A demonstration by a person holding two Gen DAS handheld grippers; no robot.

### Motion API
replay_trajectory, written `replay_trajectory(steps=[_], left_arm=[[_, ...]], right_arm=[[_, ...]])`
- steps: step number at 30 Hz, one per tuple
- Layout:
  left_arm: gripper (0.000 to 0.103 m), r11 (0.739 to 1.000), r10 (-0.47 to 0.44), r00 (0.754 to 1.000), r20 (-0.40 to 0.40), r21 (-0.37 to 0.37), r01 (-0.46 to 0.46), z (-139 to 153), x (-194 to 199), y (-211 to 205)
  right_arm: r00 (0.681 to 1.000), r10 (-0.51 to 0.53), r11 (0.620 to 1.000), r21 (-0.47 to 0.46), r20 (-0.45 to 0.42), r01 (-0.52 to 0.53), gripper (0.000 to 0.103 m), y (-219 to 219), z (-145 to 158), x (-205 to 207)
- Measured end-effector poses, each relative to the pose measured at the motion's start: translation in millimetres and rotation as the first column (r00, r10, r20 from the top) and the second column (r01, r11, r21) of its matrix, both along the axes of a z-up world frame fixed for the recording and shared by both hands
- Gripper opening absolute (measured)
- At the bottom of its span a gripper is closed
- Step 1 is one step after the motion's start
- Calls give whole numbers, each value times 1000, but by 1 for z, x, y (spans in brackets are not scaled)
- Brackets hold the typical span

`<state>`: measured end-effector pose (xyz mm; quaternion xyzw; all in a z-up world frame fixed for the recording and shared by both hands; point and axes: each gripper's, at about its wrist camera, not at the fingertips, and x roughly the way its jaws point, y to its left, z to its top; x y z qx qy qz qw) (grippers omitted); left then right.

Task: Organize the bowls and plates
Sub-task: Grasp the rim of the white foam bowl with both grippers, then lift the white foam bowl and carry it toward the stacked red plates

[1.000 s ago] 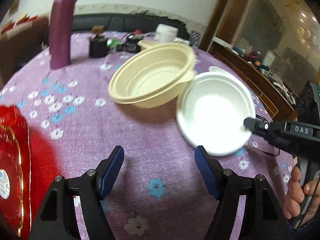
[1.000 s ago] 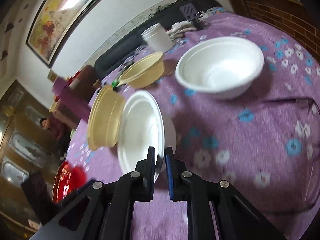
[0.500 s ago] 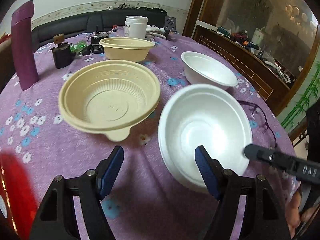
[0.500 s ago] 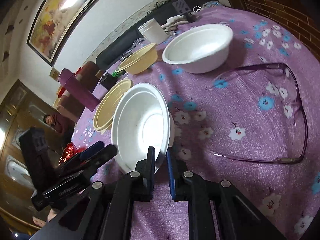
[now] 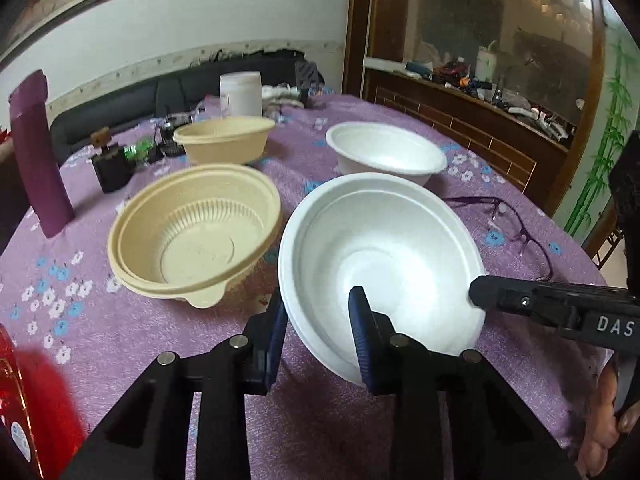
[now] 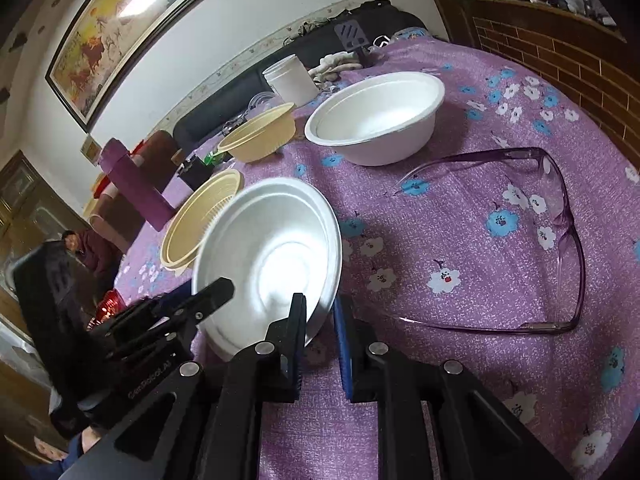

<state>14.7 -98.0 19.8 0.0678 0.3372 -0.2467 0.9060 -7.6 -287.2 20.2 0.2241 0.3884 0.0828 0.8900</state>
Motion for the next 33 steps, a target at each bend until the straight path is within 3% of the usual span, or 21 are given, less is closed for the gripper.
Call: replay_trajectory(steps=[8,14,19,22,23,24,26,28,33], left_arm=[[30,1000,22,999,-42,11,-22,7,-24,28],[31,995,105,992,-76,11,-104,12,-44,76],[31,989,149,978,-145,22,-148,-3,-47,100],[35,989,151,974,-169,20,-150,-10,-45,104],[42,988,152,974,-170,19,-151,-10,-45,104],[46,988,157,973,-168,18,-156,-10,-44,105],[58,986,164,975,-148,7,-165,-8,-44,107],[58,984,180,975,-129,11,-181,-6,-43,109],[55,977,210,970,-124,11,-211,-8,-36,111]], right_arm=[[999,51,999,-15,12,-51,15,15,17,-14],[984,179,983,-31,1,-179,17,54,18,-19],[965,260,965,-40,-25,-261,18,88,7,-18],[963,269,961,-62,-29,-270,18,98,4,-17],[964,263,961,-77,-25,-264,18,99,4,-18],[965,260,962,-84,-26,-261,19,100,5,-18],[967,255,962,-90,-27,-256,30,100,5,-19],[969,246,964,-97,-19,-246,39,98,7,-19],[969,246,964,-102,-5,-245,39,97,6,-20]])
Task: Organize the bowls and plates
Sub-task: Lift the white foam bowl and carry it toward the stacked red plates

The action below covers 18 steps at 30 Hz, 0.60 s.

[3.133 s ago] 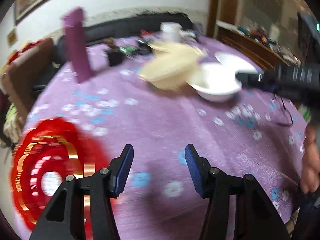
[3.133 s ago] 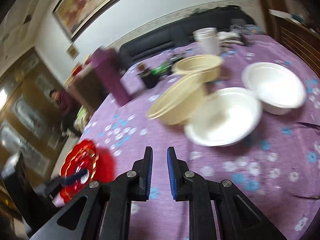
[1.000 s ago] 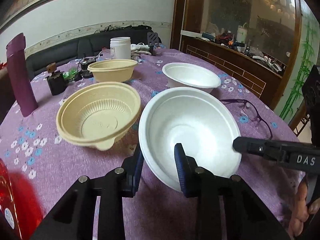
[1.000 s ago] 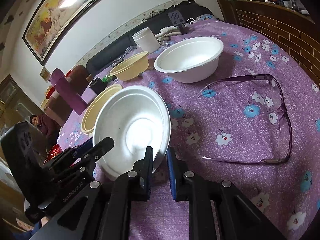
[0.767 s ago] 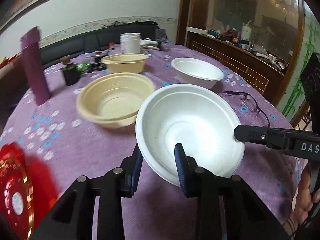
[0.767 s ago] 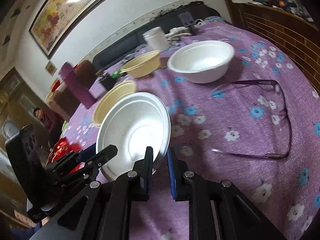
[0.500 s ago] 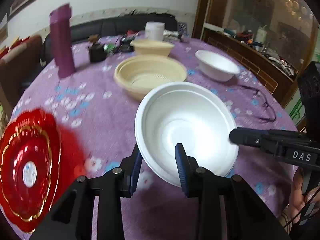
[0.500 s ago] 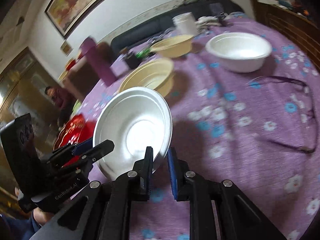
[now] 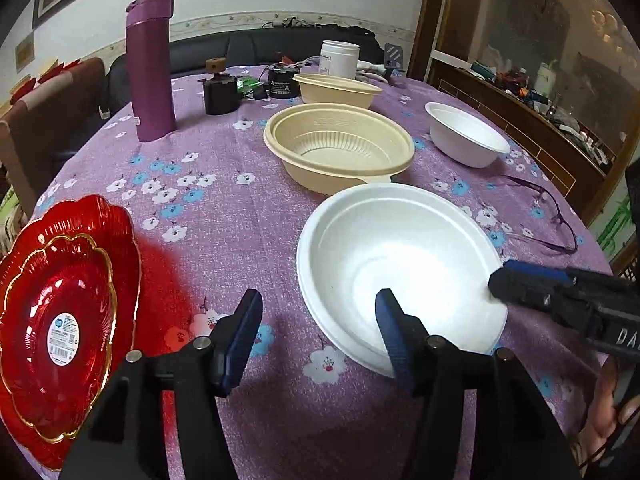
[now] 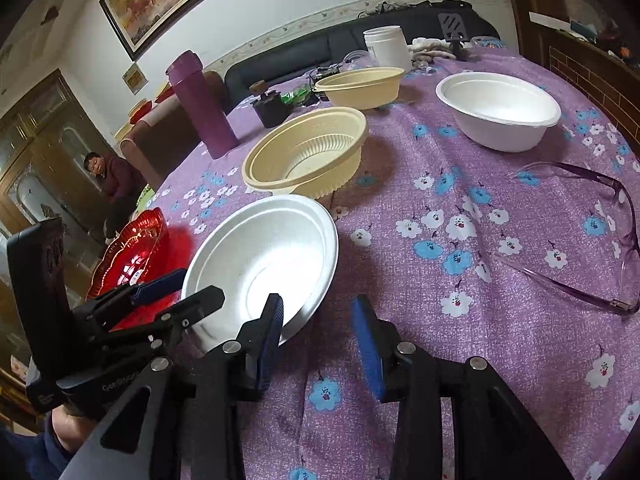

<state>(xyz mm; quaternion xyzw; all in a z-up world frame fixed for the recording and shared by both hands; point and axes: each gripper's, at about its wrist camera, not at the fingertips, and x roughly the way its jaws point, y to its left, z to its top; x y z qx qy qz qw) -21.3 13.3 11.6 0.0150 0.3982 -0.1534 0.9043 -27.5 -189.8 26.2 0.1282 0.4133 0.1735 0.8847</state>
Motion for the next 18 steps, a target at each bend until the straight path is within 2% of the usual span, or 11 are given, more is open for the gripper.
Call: replay_trajectory(steps=[2,3,4,5,8,18], left_arm=[[41,1000,3,1000,11,-2,-3,2,-1,1],[38,1000,-4,1000,15,4,4,3,-2,-1],[31,1000,-11,1000,18,4,11,4,-3,-3],[27,1000,-17,1000,20,3,17,4,-4,-4],[27,999,-26,999,33,23,25,6,-8,-9],[27,1000,-26,999,43,14,26,12,-13,-6]], right_arm=[[1000,3,1000,8,-6,-3,37,1,-5,1],[1000,6,1000,7,-7,-6,32,2,-6,1],[1000,16,1000,8,-11,-16,23,3,-8,1],[1000,16,1000,8,-10,-16,22,4,-8,1],[1000,20,1000,8,0,-20,21,6,-5,0],[1000,17,1000,16,17,-17,21,6,4,-5]])
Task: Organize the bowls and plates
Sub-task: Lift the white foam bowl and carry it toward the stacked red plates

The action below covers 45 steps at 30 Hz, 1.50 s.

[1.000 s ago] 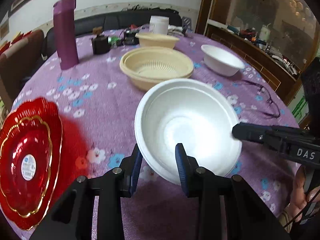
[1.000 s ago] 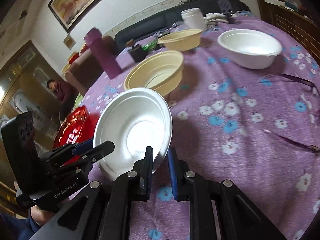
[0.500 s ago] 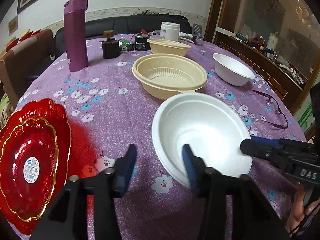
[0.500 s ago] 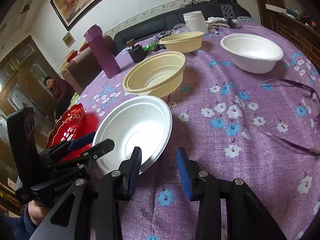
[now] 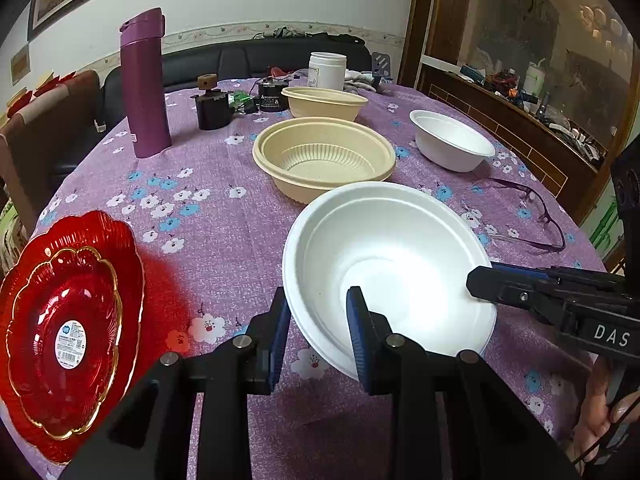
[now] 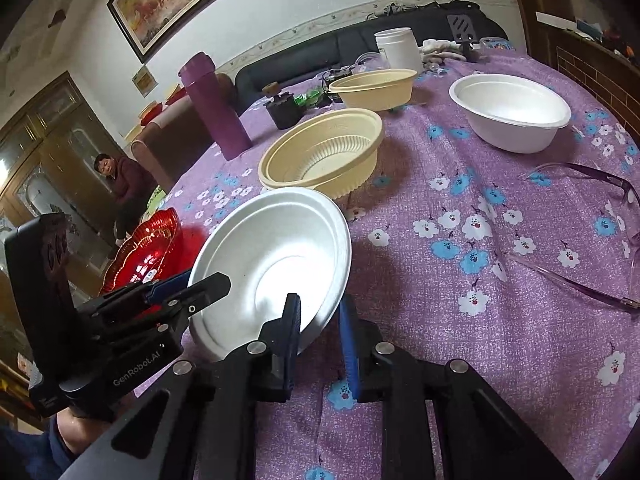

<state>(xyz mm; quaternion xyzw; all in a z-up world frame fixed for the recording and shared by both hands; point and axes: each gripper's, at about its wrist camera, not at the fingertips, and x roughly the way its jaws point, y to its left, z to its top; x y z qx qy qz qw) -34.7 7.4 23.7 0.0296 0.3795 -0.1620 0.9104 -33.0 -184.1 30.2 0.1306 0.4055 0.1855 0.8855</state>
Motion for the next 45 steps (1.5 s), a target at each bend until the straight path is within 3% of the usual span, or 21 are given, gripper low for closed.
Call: replay_trajectory(steps=[27,45], left_arm=[[29,999,33,999,27,-22,-33,13,-8,18],[31,990,134,988,82,-59,-130,35,-14,63]], right_arm=[[1000,25,1000,6,4,-25,21,16,10,5],[993,115,993,-2,9,-115,21,61,27,17]])
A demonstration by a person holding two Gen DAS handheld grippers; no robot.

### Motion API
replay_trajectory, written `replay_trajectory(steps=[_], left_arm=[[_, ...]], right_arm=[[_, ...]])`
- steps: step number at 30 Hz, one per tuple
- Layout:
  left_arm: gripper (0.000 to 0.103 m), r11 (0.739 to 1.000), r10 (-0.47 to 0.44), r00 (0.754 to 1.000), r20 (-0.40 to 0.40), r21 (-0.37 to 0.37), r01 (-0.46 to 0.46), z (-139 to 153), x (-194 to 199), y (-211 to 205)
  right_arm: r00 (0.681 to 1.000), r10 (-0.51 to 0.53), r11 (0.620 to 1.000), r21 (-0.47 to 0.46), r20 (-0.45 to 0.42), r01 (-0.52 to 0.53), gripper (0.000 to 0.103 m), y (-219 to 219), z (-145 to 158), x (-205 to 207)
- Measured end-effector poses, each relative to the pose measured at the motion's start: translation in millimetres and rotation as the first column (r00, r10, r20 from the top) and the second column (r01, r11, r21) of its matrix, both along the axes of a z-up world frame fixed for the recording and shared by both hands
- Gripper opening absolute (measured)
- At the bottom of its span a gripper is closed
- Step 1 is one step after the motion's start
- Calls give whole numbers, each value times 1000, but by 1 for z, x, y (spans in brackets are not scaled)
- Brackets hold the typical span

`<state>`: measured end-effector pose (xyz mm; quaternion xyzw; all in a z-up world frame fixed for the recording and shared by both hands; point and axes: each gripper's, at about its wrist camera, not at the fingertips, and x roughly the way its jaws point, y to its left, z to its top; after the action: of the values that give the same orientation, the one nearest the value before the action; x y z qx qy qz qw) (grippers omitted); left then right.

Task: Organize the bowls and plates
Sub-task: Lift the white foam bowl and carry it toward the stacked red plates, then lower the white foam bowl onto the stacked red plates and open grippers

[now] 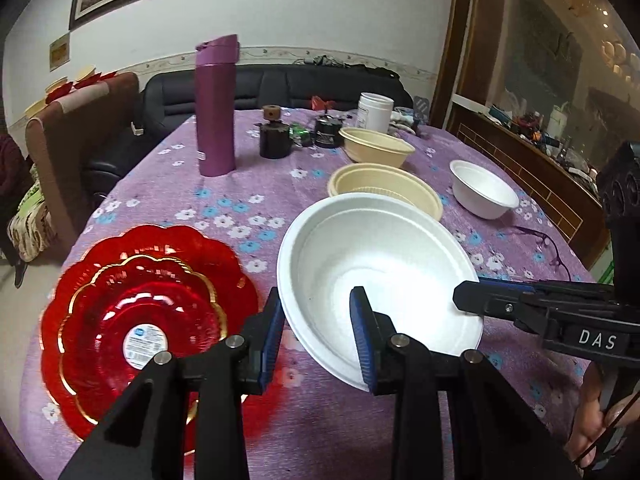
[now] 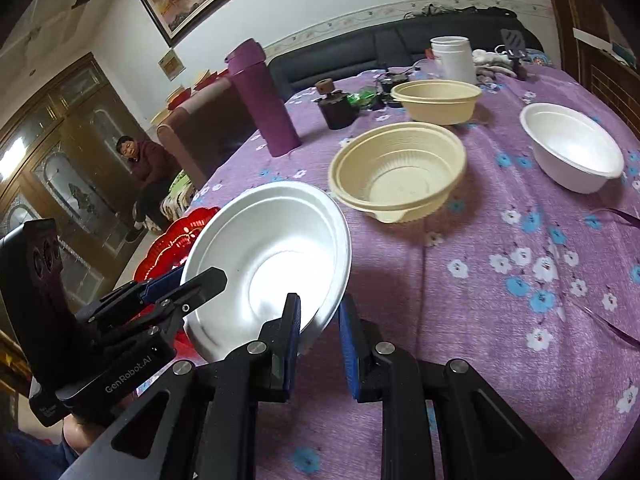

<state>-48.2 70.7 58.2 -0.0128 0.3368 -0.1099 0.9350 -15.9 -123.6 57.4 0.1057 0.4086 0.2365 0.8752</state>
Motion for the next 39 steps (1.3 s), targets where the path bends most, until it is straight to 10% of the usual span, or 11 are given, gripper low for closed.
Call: replay_trajectory(steps=[39], left_arm=[[37,956,286,958,-1,-73,-285,0,-11,139]], right_arm=[[968,235,971,-27,-88,-239,22,155,-12,44]])
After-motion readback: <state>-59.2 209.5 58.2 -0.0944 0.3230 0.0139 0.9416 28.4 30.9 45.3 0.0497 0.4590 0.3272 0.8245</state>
